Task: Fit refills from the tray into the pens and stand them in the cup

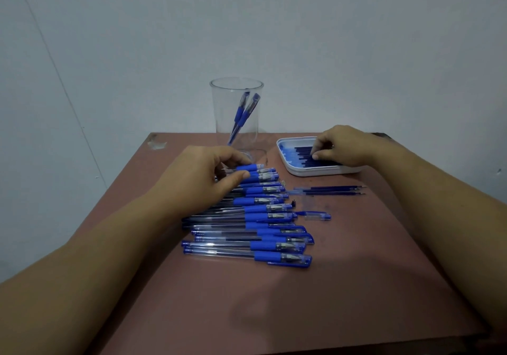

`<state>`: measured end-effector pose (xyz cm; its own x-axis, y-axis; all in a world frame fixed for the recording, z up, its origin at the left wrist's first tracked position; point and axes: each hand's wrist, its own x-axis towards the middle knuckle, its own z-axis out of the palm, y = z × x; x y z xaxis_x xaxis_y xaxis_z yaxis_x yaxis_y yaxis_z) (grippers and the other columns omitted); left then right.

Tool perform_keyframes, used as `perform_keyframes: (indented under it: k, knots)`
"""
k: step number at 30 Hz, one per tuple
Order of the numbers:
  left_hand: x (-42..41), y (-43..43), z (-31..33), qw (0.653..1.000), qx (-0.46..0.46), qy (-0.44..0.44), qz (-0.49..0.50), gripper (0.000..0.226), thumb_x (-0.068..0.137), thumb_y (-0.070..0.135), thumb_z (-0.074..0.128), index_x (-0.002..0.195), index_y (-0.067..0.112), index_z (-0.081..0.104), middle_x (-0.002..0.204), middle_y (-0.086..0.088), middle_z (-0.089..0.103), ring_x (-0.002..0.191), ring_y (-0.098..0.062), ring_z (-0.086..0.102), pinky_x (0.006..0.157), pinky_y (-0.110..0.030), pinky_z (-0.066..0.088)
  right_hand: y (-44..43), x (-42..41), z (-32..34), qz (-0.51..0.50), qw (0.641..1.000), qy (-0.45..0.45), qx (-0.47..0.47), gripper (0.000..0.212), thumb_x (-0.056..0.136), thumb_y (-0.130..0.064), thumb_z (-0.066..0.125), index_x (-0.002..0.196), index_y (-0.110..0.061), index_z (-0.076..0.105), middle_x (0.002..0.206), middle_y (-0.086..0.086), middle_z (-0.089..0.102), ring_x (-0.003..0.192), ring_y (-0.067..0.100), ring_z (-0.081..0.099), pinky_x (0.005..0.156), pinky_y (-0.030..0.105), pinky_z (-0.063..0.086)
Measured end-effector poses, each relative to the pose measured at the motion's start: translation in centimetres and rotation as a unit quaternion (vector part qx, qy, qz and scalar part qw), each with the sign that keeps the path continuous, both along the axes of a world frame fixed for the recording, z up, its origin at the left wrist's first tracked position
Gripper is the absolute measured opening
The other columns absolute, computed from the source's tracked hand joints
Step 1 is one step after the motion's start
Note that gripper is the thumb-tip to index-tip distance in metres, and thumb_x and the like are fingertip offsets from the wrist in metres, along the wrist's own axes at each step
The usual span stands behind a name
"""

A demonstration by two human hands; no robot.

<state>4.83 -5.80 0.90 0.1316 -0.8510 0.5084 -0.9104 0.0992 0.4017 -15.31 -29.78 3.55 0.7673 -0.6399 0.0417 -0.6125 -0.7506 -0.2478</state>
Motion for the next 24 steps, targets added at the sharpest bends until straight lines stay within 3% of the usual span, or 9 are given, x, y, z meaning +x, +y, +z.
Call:
perform_keyframes:
  k: [4,11,17,24]
  knots:
    - [0.1,0.0,0.0,1.0,-0.007,0.003,0.001,0.019,0.086,0.034,0.07,0.105,0.034,0.071,0.076,0.028,0.061,0.076,0.003,0.061,0.057,-0.005,0.041,1.3,-0.8,1.3,0.012,0.998,-0.05,-0.028,0.005,0.094,-0.03,0.062,0.097,-0.027,0.064,0.099,-0.003,0.065,0.091,0.015,0.059,0.079,0.03,0.047]
    - [-0.1,0.0,0.0,1.0,-0.01,0.009,-0.01,0.019,0.086,0.034,0.069,0.105,0.033,0.071,0.077,0.027,0.062,0.08,0.004,0.06,0.063,-0.004,0.043,7.6,-2.9,2.9,0.06,0.987,-0.151,0.008,0.012,0.087,-0.023,0.071,0.091,-0.033,0.065,0.086,-0.011,0.066,0.082,0.004,0.06,0.073,0.017,0.049]
    - [-0.3,0.1,0.1,0.999,-0.013,0.022,-0.02,0.019,0.086,0.034,0.069,0.105,0.032,0.072,0.083,0.021,0.068,0.078,0.0,0.062,0.063,-0.005,0.044,11.7,-4.1,1.9,0.076,0.971,-0.222,0.047,0.012,0.082,-0.017,0.075,0.093,-0.021,0.07,0.08,-0.005,0.065,0.07,-0.005,0.055,0.061,0.002,0.039]
    - [-0.5,0.1,0.2,0.999,-0.023,0.033,-0.02,0.017,0.086,0.032,0.071,0.103,0.033,0.072,0.081,0.022,0.067,0.076,-0.001,0.061,0.061,-0.005,0.043,10.8,-3.6,0.5,0.127,0.96,-0.243,0.052,0.017,0.08,-0.018,0.076,0.086,-0.033,0.068,0.078,-0.001,0.068,0.068,0.005,0.058,0.064,0.009,0.044]
